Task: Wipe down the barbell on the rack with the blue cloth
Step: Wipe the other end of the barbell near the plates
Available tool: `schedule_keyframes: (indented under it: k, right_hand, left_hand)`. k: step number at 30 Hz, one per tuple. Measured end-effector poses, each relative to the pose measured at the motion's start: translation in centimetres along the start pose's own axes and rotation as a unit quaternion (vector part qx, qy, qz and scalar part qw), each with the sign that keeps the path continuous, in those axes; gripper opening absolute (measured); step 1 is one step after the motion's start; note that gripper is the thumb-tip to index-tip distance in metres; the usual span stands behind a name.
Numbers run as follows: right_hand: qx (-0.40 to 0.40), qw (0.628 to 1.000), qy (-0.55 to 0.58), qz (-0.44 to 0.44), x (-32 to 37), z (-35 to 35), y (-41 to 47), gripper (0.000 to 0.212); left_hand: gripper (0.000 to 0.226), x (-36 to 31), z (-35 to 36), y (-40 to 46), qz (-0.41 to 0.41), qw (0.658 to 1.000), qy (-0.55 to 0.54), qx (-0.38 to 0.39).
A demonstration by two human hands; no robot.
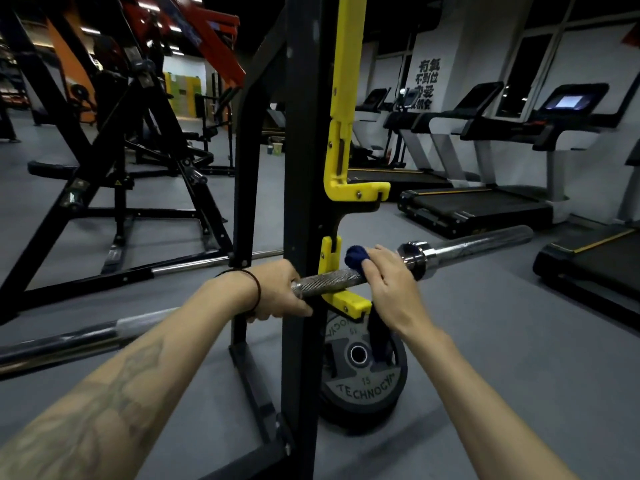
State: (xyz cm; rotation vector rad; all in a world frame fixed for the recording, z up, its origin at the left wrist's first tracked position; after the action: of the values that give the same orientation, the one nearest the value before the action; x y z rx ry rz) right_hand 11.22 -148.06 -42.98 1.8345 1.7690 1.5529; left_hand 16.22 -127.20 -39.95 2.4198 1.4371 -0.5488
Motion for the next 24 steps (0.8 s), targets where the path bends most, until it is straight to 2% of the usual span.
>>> schedule_keyframes:
  k: [1, 2, 4, 5, 7, 9, 10, 12, 15, 16, 18, 20, 21, 22, 24]
  right_hand:
    - [0.006, 0.999, 0.016, -0.033, 0.3, 0.0, -0.8, 0.037]
    - [0.015, 0.997, 0.019, -0.071, 0.2, -0.3, -1.2, 0.04]
    - [0.028, 0.992, -0.025, -0.121, -1.3, -1.2, -0.6, 0.04]
    - [0.011, 0.993, -0.055, -0.108, -2.2, -1.7, 0.0, 0.035]
    - [-0.056, 0.995, -0.074, -0.022, -3.1, -2.2, 0.5, 0.026]
    - [-0.095, 0.994, -0.03, 0.042, -1.9, -1.3, -0.4, 0.027]
    - [-0.091, 0.995, -0.006, 0.033, -0.9, -0.4, -1.1, 0.031]
    - [-0.053, 0.997, 0.032, -0.042, -0.1, 0.7, -2.6, 0.04]
    - [0.007, 0.994, 0.021, -0.111, -2.7, -0.9, -1.6, 0.044]
    - [0.006, 0.995, 0.007, -0.099, -3.7, -1.5, -0.8, 0.042]
    - [-0.046, 0.998, -0.006, -0.033, -4.6, -2.3, 0.1, 0.037]
    - [-0.112, 0.993, 0.021, 0.031, -3.5, -1.4, -0.7, 0.036]
    - [-0.121, 0.991, 0.041, 0.043, -2.4, -0.7, -1.4, 0.038]
    - [-0.109, 0.992, 0.056, 0.033, -1.5, 0.2, -2.1, 0.041]
    - [-0.049, 0.995, 0.067, -0.051, -0.4, 0.7, -3.0, 0.044]
  left_hand:
    - [0.027, -0.2, -0.3, -0.3, 0.041, 0.994, 0.083, -0.064]
    - [0.027, -0.3, -0.3, -0.6, 0.089, 0.968, 0.184, -0.144]
    - [0.025, -0.8, 0.7, -2.2, 0.184, 0.875, 0.322, -0.311]
    - [0.025, -0.8, 1.7, -3.0, 0.209, 0.845, 0.338, -0.358]
    - [0.023, -0.3, 3.5, -3.6, 0.237, 0.819, 0.31, -0.419]
    - [0.021, -0.2, 3.9, -3.0, 0.244, 0.813, 0.294, -0.44]
    - [0.02, -0.5, 3.7, -2.9, 0.241, 0.812, 0.292, -0.444]
    - [0.021, -0.5, 3.6, -2.8, 0.235, 0.808, 0.3, -0.449]
    - [0.038, -0.5, 3.6, -2.9, 0.237, 0.813, 0.302, -0.437]
    - [0.047, -0.5, 3.5, -2.9, 0.232, 0.818, 0.303, -0.43]
    - [0.061, -0.5, 3.4, -2.9, 0.219, 0.826, 0.303, -0.423]
    - [0.066, -0.5, 3.4, -2.8, 0.209, 0.831, 0.299, -0.419]
    - [0.067, -0.5, 3.4, -2.8, 0.208, 0.833, 0.298, -0.418]
    - [0.068, -0.6, 3.3, -2.8, 0.208, 0.833, 0.298, -0.417]
    - [0.07, -0.6, 3.4, -2.9, 0.21, 0.831, 0.301, -0.419]
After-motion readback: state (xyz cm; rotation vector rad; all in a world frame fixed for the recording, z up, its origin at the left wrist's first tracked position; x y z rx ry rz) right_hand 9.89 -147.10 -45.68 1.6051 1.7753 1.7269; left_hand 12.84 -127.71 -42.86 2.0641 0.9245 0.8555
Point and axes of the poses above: each hand's wrist, its own y-axis towards the middle knuckle, its own z-axis out of the palm, x = y × z, the point moved 4 cm from there along y, towards the middle knuckle, and after that the axes turned 15 degrees about -x, right-handed, at the moved point
